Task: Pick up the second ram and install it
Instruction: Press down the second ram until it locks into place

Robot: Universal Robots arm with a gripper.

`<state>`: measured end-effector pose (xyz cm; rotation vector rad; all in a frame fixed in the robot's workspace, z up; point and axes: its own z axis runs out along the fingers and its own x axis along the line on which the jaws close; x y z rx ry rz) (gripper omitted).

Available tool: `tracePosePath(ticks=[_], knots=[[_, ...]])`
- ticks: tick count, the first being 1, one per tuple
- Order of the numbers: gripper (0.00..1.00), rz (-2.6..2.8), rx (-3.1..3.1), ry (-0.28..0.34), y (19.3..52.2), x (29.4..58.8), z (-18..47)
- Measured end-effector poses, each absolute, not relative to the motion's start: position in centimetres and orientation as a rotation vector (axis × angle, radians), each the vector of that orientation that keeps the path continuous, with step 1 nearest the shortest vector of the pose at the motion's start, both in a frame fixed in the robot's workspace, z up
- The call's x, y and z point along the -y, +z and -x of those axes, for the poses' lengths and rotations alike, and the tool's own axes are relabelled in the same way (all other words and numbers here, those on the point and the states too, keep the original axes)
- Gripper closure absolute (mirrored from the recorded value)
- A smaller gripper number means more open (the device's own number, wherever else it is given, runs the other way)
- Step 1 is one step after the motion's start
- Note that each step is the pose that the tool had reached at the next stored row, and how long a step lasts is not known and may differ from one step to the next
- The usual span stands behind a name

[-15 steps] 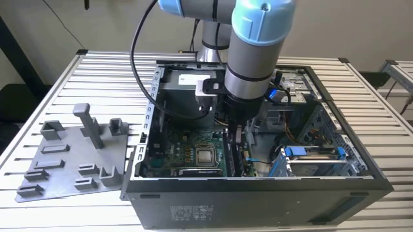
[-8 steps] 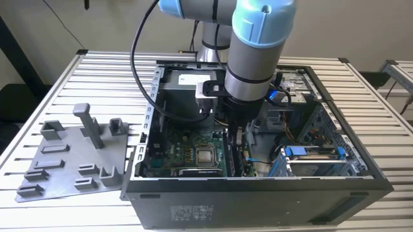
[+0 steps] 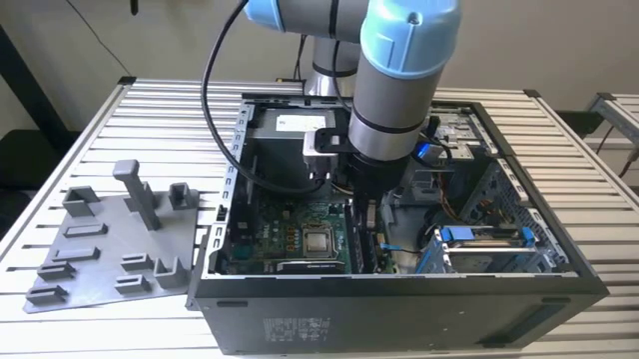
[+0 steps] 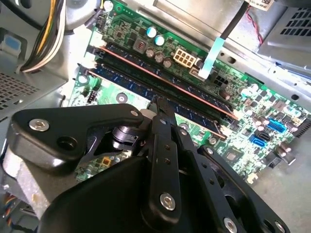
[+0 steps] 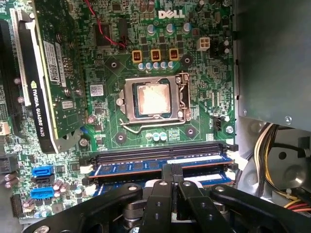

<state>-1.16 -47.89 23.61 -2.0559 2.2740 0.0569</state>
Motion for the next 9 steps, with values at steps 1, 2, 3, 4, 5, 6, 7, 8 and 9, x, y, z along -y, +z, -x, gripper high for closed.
tracePosePath(ticks=[1,2,3,4,5,6,7,8,9], knots=[[0.89,2.056,-2.274,0.057,23.61,48.00,1.17],[0.89,2.056,-2.274,0.057,23.60,48.08,1.17],[0.89,2.056,-2.274,0.057,23.60,48.18,1.17],[0.89,2.056,-2.274,0.057,23.60,48.31,1.17],[0.89,2.056,-2.274,0.057,23.59,48.40,1.17],[0.89,2.056,-2.274,0.057,23.59,48.40,1.17],[0.89,2.056,-2.274,0.057,23.59,48.40,1.17],[0.89,2.056,-2.274,0.057,23.59,48.40,1.17],[0.89,2.056,-2.274,0.057,23.59,48.40,1.16]])
